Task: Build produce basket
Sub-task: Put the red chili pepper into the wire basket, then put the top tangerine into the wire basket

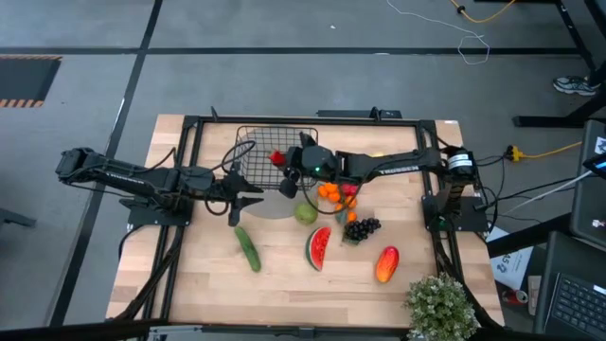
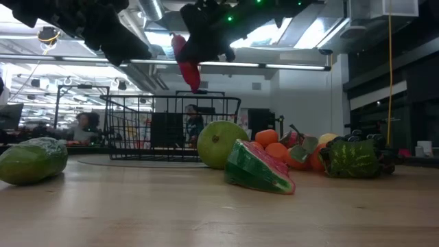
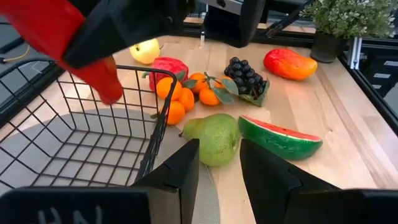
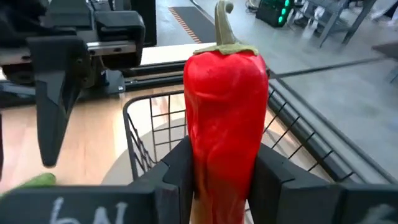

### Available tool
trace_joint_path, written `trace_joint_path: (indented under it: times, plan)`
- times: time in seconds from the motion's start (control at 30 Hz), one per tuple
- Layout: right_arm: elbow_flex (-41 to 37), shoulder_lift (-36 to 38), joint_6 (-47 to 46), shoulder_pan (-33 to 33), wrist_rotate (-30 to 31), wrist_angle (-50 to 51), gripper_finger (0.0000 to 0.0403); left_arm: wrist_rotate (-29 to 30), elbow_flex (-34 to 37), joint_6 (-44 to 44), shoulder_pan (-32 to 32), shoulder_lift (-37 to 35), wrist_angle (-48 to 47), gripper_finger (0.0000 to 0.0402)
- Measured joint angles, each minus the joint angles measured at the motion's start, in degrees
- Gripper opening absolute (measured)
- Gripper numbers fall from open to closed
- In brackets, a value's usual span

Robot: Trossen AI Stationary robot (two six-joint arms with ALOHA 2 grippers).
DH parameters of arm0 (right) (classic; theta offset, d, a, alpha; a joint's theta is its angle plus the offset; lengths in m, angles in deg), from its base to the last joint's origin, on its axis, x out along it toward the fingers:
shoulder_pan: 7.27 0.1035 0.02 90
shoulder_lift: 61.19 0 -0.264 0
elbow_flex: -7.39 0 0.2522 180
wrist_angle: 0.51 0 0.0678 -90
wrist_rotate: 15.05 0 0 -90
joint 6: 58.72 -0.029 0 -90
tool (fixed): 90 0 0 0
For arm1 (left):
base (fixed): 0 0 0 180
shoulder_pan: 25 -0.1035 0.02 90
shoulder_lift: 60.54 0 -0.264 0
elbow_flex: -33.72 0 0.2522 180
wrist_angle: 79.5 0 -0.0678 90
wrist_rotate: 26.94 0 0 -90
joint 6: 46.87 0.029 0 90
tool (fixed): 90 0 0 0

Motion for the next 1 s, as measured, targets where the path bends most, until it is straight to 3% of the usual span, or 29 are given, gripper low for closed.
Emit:
trace_joint_path:
  times: [0.2, 0.5, 0.67, 1.0]
  plan:
    - [0.0, 0.1, 1.9, -1.1, 0.0, 0.1, 0.0118, 0.0, 0.0, 0.0, 0.0, 0.0, 0.0, 0.0114]
    - [0.0, 0.5, 1.4, -1.8, -1.9, 0.1, 0.019, 0.0, 0.0, -0.1, 0.0, 0.0, 0.0, 0.0114]
    - [0.2, 1.1, 1.6, -1.7, -1.9, 0.4, 0.0211, 0.0, 0.0, -0.1, 0.0, 0.0, 0.0, 0.0114]
    - [10.7, 5.0, 1.5, -0.1, -1.9, 17.6, 0.0213, 0.0, 0.0, -0.1, 0.0, 0.0, 0.0, 0.0114]
